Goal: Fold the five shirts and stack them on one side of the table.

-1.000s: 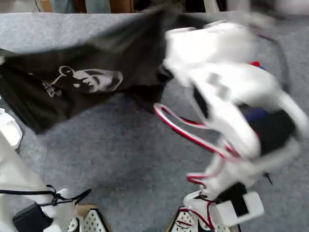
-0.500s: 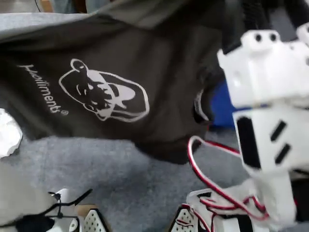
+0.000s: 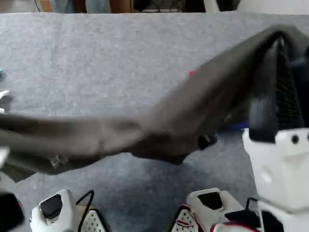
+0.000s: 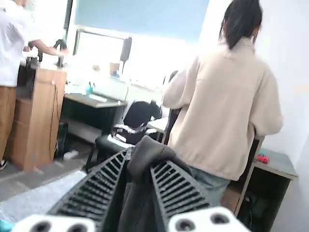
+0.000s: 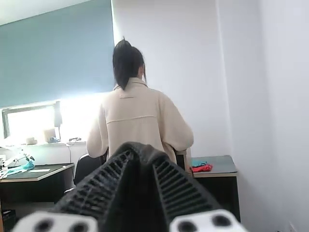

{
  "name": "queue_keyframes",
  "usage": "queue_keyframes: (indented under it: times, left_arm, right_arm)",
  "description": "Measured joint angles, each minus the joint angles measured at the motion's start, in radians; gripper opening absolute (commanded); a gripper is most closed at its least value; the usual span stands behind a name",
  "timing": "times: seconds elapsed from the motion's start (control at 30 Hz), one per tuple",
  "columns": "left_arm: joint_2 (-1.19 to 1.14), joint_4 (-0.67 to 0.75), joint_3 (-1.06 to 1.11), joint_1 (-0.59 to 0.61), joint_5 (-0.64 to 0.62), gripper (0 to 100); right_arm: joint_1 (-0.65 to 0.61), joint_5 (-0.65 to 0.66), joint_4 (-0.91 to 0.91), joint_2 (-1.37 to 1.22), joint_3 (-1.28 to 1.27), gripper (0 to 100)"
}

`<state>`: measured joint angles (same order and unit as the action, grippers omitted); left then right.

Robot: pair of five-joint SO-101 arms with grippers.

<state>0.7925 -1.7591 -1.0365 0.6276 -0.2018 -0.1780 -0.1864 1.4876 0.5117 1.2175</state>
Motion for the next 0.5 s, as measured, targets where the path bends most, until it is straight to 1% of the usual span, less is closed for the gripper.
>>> queue_keyframes:
  times: [0.13,0.23,0.33,0.4,0.5]
  left_arm:
    - [0.109,0.0,0.031,0.0,0.066,3]
    - [0.18,0.0,0.029,0.0,0.092,3]
    - [0.195,0.0,0.043,0.0,0.1,3]
    - [0.195,0.0,0.094,0.0,0.1,3]
    - [0.199,0.009,0.242,0.0,0.1,3]
  right_arm:
    - [0.0,0.0,0.003,0.049,-0.005,1.5]
    - [0.006,0.0,0.003,0.083,0.014,1.5]
    - [0.009,0.0,0.014,0.084,0.002,1.5]
    - [0.008,0.0,0.014,0.084,-0.066,1.5]
    - [0.008,0.0,-0.017,0.078,-0.184,1.5]
